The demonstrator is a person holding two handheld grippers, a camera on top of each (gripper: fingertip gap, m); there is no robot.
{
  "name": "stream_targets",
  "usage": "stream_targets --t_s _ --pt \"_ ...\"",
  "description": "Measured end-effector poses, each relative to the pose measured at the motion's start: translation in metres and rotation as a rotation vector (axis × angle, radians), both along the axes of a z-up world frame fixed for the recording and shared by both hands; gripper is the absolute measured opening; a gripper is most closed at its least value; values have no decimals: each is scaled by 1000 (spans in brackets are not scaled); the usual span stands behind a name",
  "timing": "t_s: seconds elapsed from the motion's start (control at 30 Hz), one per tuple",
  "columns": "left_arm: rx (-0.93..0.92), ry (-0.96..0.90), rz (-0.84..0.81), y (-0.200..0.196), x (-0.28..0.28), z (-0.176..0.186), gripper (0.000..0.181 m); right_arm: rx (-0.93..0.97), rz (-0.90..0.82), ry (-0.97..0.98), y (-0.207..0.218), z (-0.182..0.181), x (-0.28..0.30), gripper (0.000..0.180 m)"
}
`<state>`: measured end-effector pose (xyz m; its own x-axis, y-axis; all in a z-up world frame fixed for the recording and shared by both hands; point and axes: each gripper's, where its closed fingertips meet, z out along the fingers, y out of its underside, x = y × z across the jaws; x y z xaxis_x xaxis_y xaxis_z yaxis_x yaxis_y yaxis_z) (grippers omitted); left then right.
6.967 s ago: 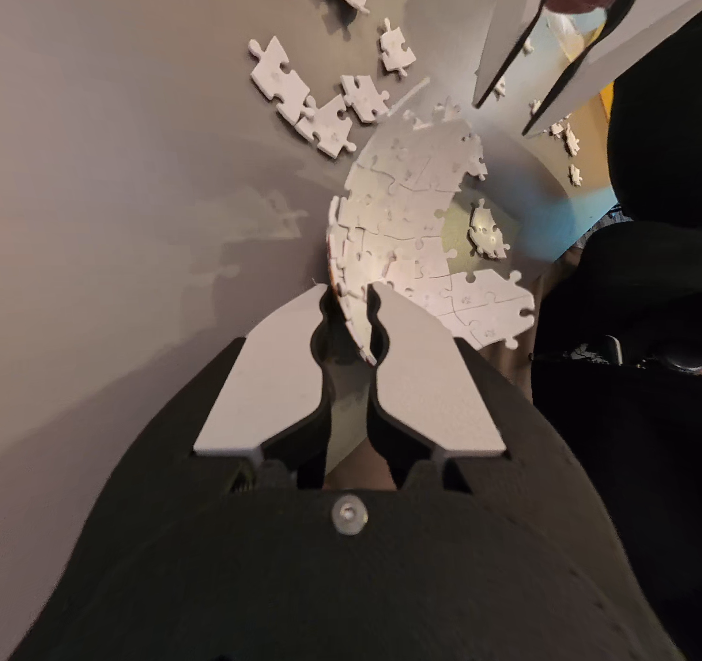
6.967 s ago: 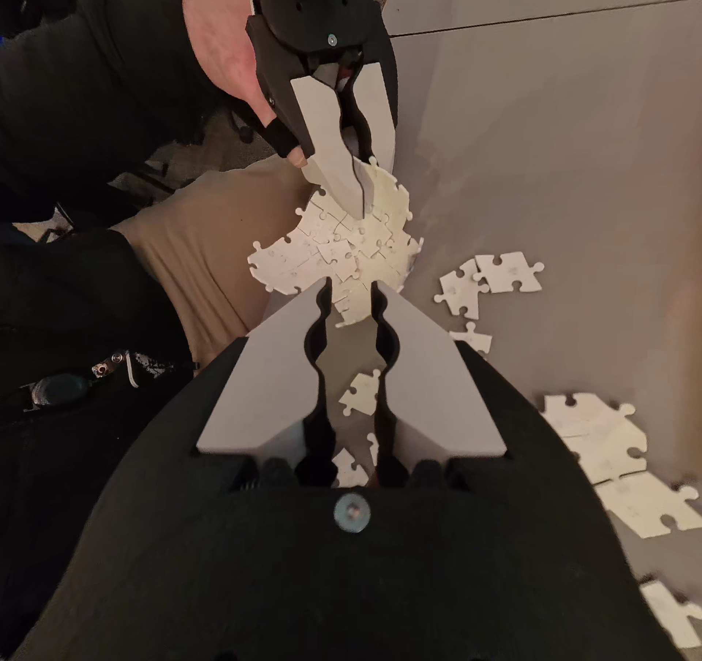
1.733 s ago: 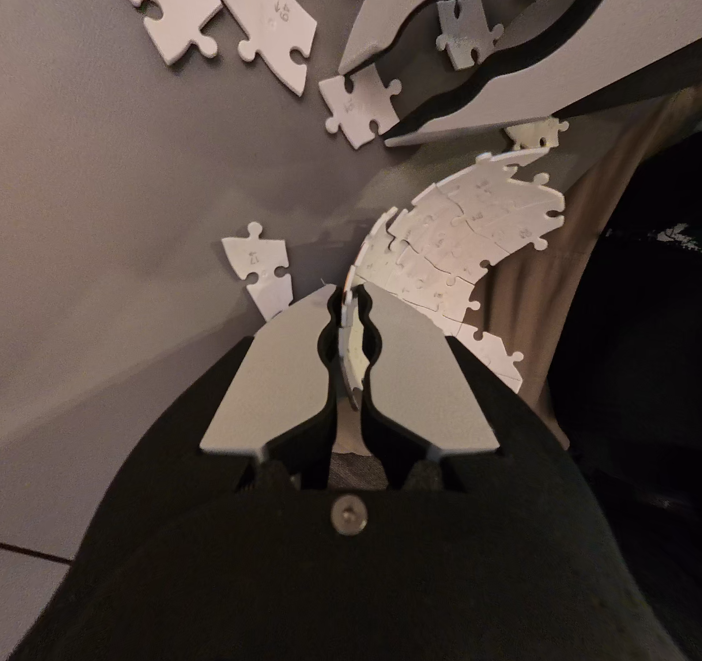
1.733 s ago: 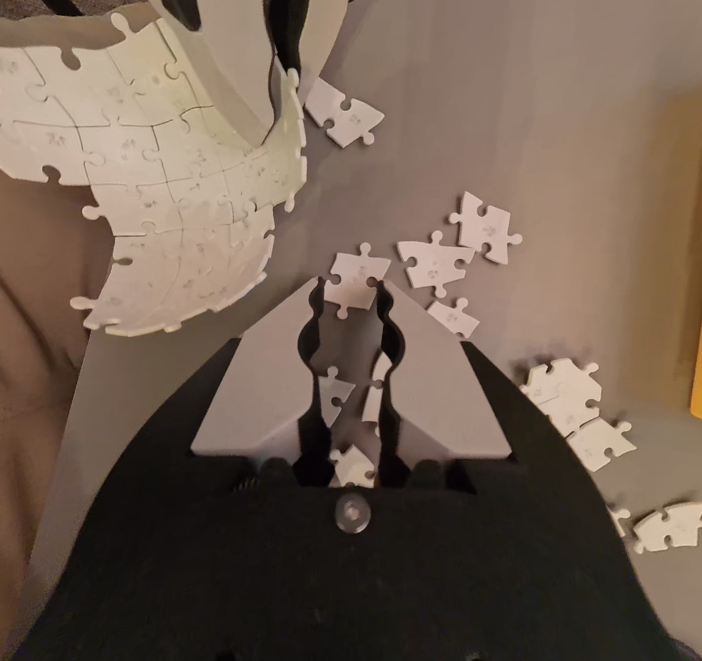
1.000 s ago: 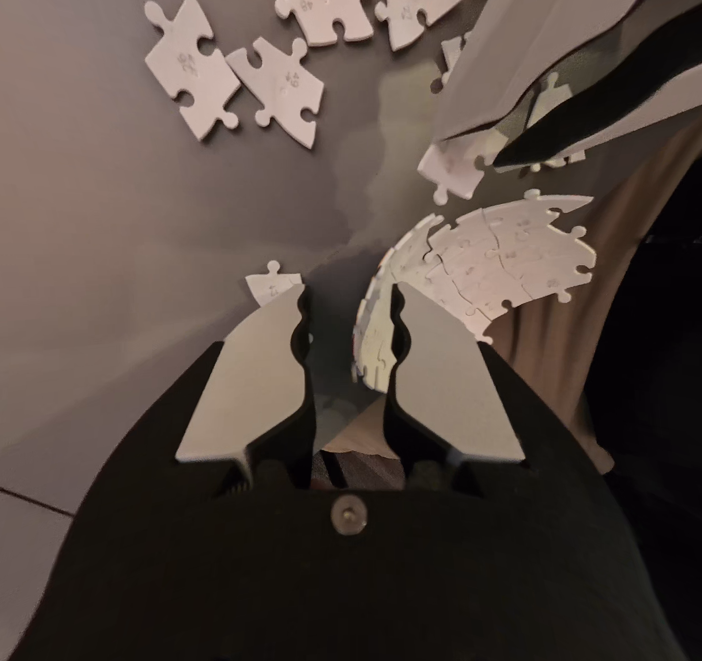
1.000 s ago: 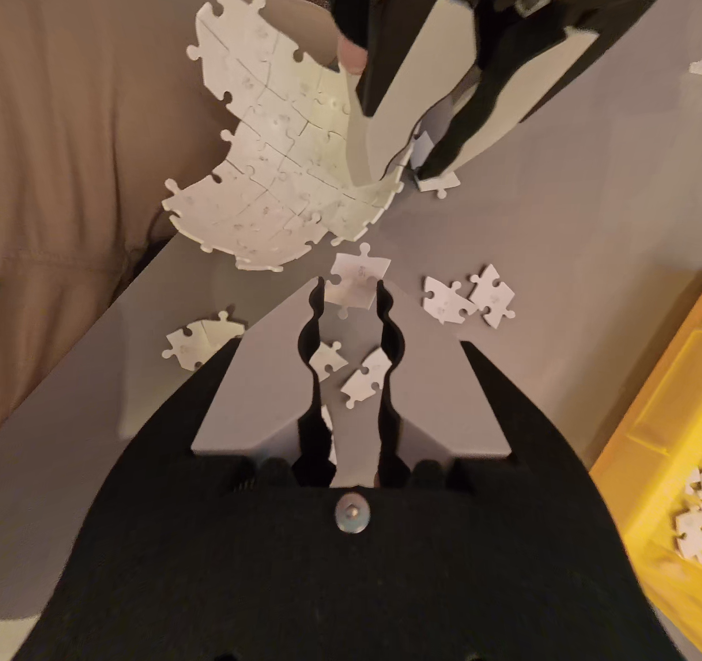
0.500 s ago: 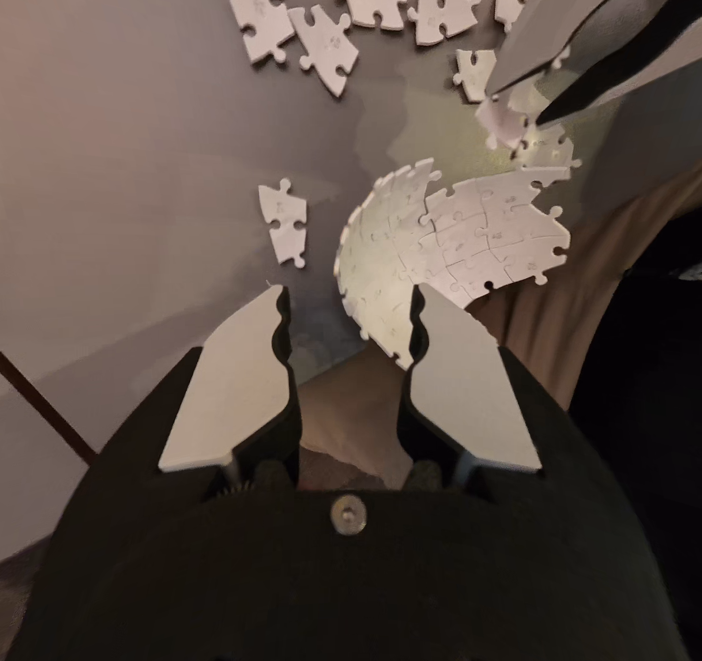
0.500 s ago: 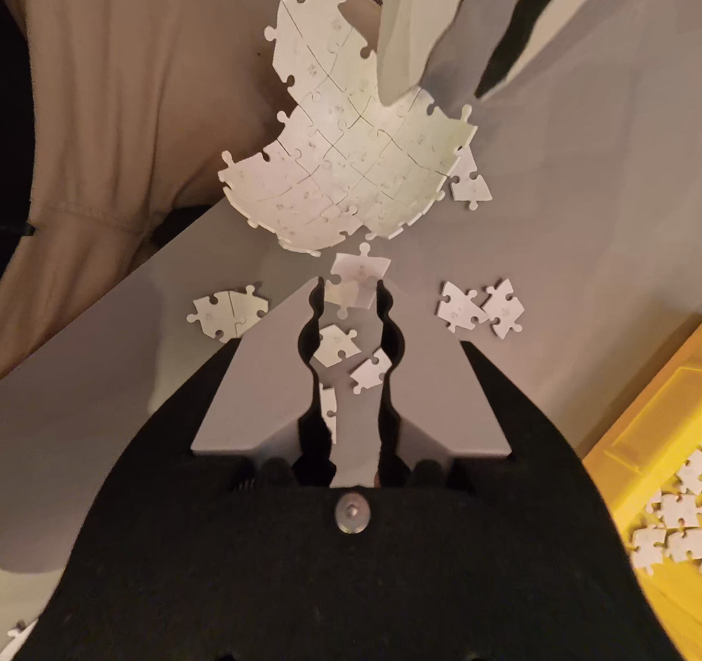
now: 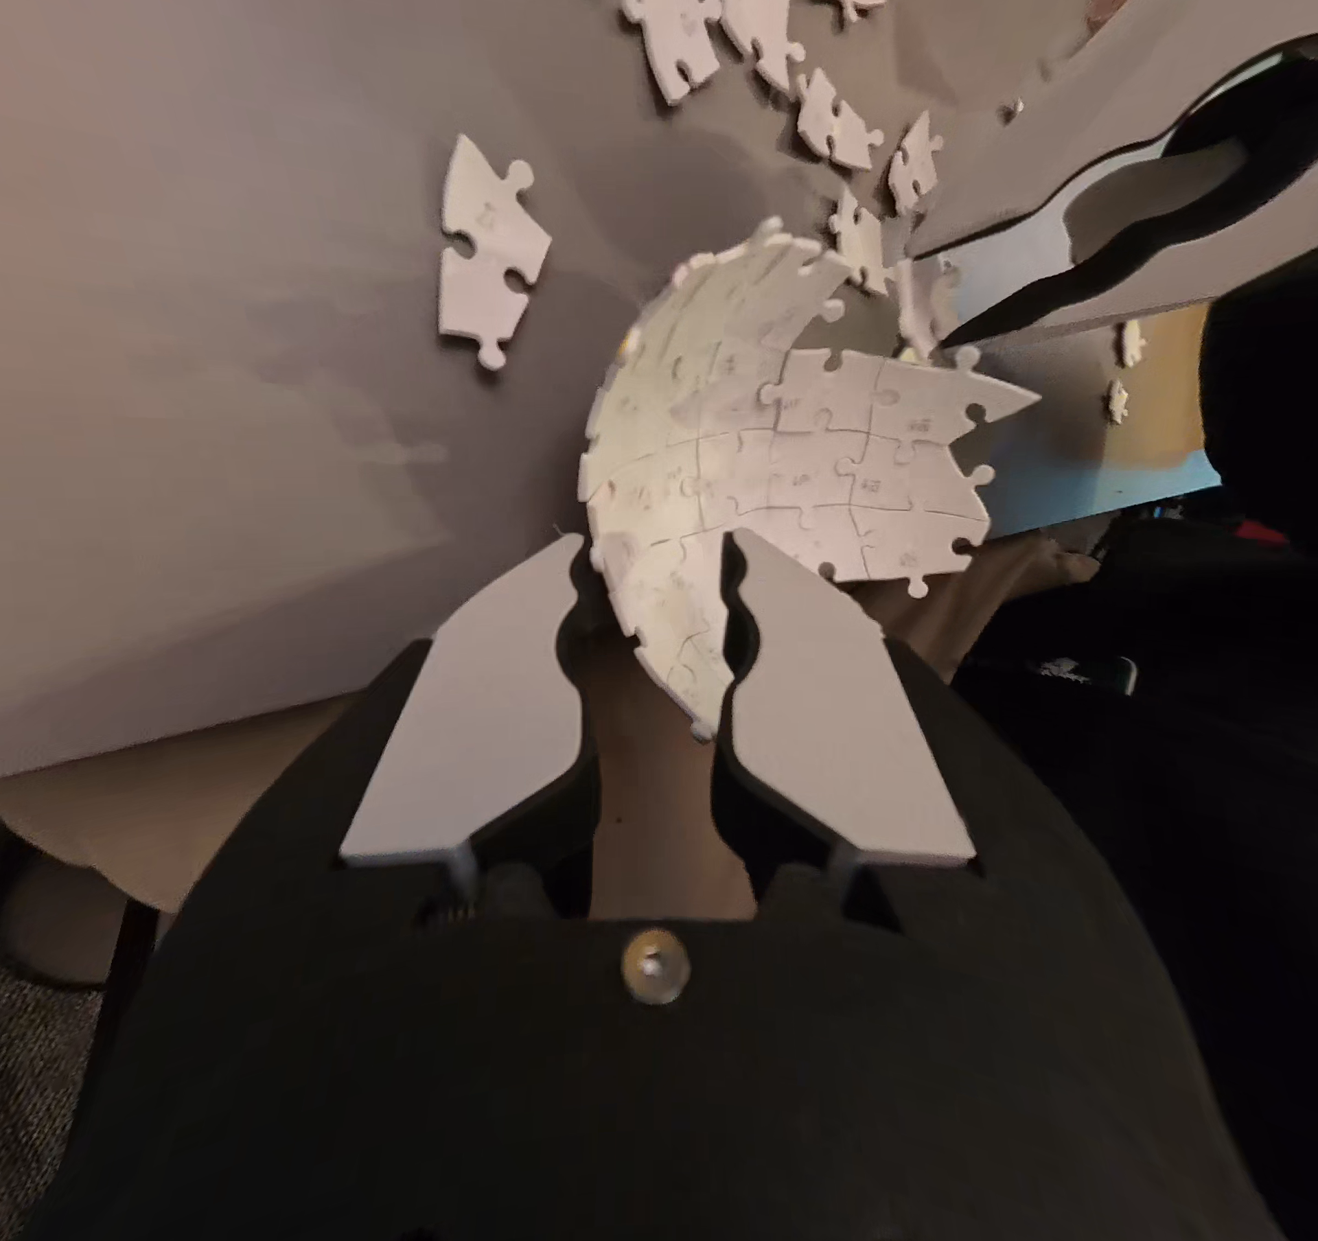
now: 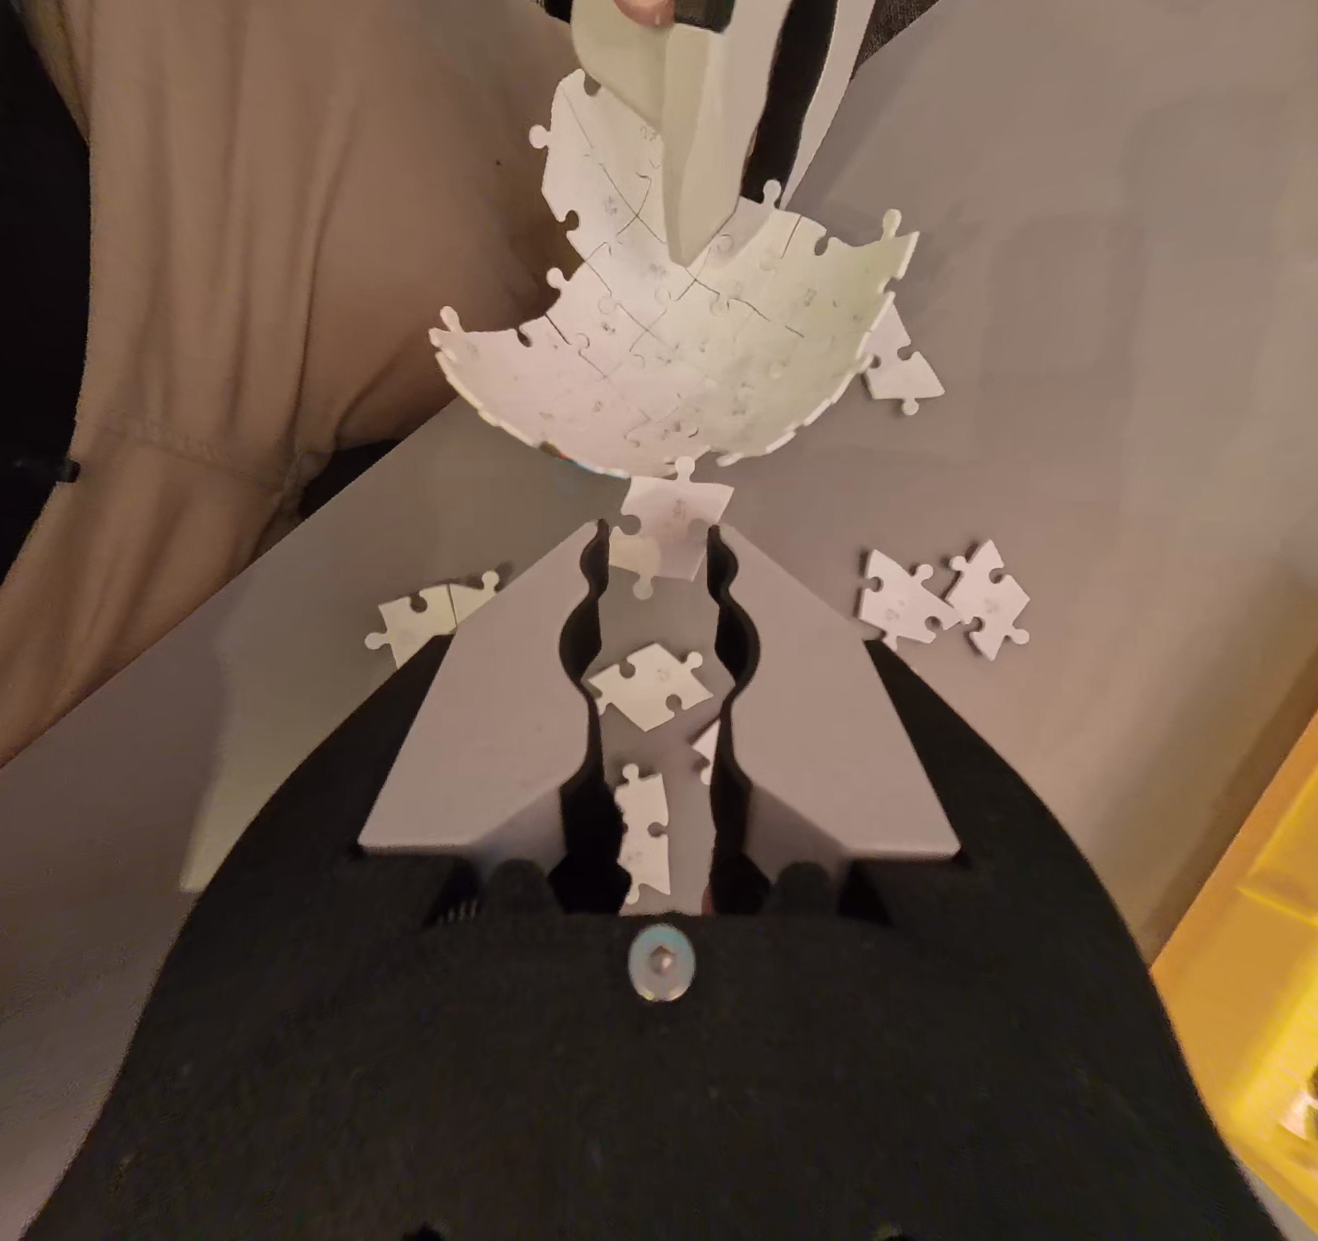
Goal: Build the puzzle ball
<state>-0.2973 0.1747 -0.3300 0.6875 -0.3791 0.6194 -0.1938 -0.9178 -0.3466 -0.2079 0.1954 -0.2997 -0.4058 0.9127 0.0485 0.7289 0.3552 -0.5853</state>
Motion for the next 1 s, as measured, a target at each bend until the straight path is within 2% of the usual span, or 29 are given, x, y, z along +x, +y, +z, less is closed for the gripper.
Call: stream_targets --t_s 0.13,0.3,0.5,0.8,1.0 --pt "-19 -7 -34 4 3 -2 7 12 4 2 1 0 5 25" --pt "-12 47 -67 16 1 5 5 29 12 14 1 4 10 25" --pt "11 273 -168 34 -10 14 4 49 21 54 -6 11 12 25" --pt "-10 581 -369 55 -5 24 4 197 41 -20 -17 -14 -1 26" --pt "-25 675 -432 61 2 24 4 281 7 -42 -17 -22 -9 26"
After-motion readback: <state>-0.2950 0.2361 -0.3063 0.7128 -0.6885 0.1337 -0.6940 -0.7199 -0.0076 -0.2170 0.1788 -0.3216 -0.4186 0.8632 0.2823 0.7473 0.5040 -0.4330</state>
